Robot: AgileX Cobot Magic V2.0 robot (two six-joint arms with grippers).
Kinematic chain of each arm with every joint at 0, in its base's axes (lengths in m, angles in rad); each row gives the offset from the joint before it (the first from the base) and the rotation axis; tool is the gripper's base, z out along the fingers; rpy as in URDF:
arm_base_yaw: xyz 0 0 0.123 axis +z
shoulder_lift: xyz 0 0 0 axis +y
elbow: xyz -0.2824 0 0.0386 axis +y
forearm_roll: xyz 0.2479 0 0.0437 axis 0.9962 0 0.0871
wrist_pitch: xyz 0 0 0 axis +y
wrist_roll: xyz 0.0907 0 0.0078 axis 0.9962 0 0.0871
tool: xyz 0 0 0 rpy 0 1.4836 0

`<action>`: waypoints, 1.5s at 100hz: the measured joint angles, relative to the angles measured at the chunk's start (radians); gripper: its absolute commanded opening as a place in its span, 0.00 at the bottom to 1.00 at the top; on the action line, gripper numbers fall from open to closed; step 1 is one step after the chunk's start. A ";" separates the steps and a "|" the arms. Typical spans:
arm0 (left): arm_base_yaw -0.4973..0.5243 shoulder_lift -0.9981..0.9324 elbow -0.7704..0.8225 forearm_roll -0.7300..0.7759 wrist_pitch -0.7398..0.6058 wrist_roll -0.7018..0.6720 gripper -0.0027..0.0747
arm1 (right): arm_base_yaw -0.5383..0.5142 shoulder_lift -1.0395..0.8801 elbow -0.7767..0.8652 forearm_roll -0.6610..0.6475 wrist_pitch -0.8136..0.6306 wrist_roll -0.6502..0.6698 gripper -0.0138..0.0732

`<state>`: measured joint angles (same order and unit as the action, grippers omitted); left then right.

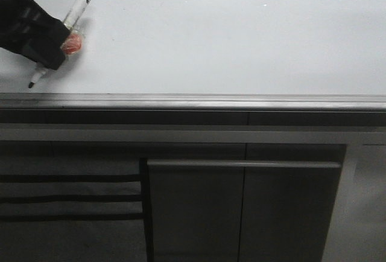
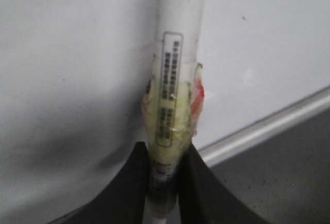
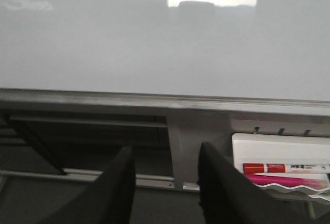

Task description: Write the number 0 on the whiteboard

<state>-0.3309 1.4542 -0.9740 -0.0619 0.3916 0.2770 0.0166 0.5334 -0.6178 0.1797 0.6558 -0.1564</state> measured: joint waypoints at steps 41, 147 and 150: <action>-0.249 -0.265 -0.044 0.072 0.414 0.220 0.01 | 0.009 0.339 -0.192 0.603 0.312 -0.790 0.46; -0.542 -0.108 -0.240 -0.066 0.605 0.420 0.01 | 0.634 0.763 -0.537 0.363 0.293 -0.972 0.40; -0.542 -0.108 -0.240 -0.066 0.607 0.420 0.01 | 0.634 0.764 -0.537 0.363 0.293 -0.972 0.36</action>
<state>-0.8726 1.3467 -1.2139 -0.1282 0.9983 0.6970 0.6505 1.2970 -1.1548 0.5423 0.9490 -1.1283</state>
